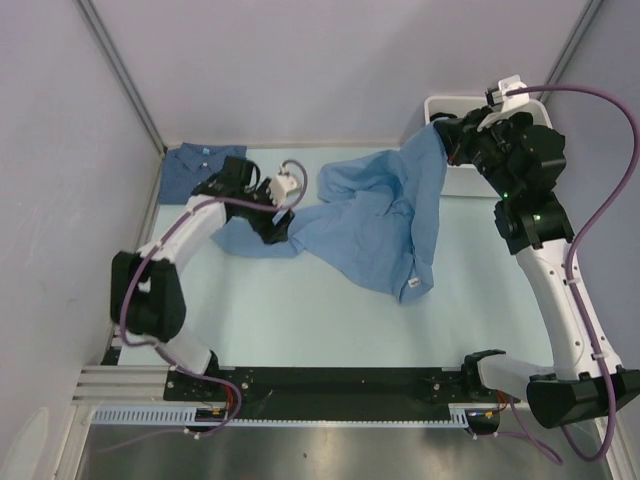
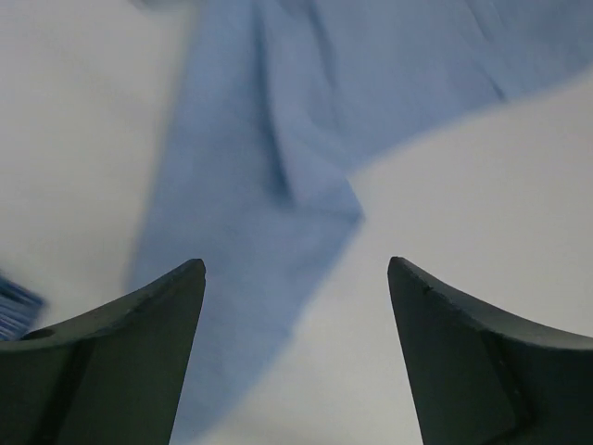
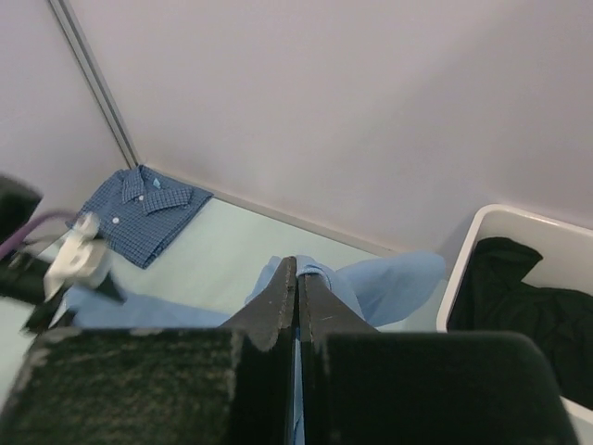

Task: Fold and stack the long sleeve shirts
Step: Flatten the shirt out

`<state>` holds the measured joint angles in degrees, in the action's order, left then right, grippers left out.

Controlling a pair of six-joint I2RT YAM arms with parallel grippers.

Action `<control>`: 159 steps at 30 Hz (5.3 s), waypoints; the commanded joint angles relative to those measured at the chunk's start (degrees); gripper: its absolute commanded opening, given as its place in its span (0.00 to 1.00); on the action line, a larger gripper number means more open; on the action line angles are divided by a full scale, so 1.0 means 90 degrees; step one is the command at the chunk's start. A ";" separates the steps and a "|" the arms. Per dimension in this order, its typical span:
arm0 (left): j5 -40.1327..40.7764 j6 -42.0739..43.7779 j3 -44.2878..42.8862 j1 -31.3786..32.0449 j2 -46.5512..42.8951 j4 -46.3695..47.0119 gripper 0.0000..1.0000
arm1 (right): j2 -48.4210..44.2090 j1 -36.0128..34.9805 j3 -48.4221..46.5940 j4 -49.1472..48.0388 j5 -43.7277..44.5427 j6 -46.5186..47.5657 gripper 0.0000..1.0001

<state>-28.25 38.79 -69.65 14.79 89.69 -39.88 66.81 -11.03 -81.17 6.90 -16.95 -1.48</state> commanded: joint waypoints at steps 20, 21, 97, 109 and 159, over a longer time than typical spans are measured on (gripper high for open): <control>-0.2358 0.0080 -0.4000 0.0447 0.3990 0.3748 1.00 | -0.1407 -0.0327 -0.0338 0.3246 -0.1505 0.2282 0.00; -0.2369 0.0336 -0.3922 0.0486 0.3903 0.3641 0.99 | -0.1494 -0.0395 -0.0260 0.3392 -0.1544 0.2476 0.00; -0.0016 -0.1164 -0.3103 -0.0295 -0.0832 0.0007 0.00 | -0.0216 0.2161 -0.0520 0.0385 -0.1143 -0.0859 0.00; 0.0199 -0.1059 -0.1978 -0.0295 -0.3140 -0.1378 0.00 | -0.1026 0.1900 -0.0484 0.1421 -0.1184 -0.1604 0.00; 0.0266 0.2995 0.4546 -0.0608 -0.3492 0.0773 0.26 | -0.1594 0.0191 0.3697 0.5568 -0.2337 0.6940 0.05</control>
<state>-30.04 61.06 -26.46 9.23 57.41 -27.94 53.06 -5.32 -46.50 38.83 -38.50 43.40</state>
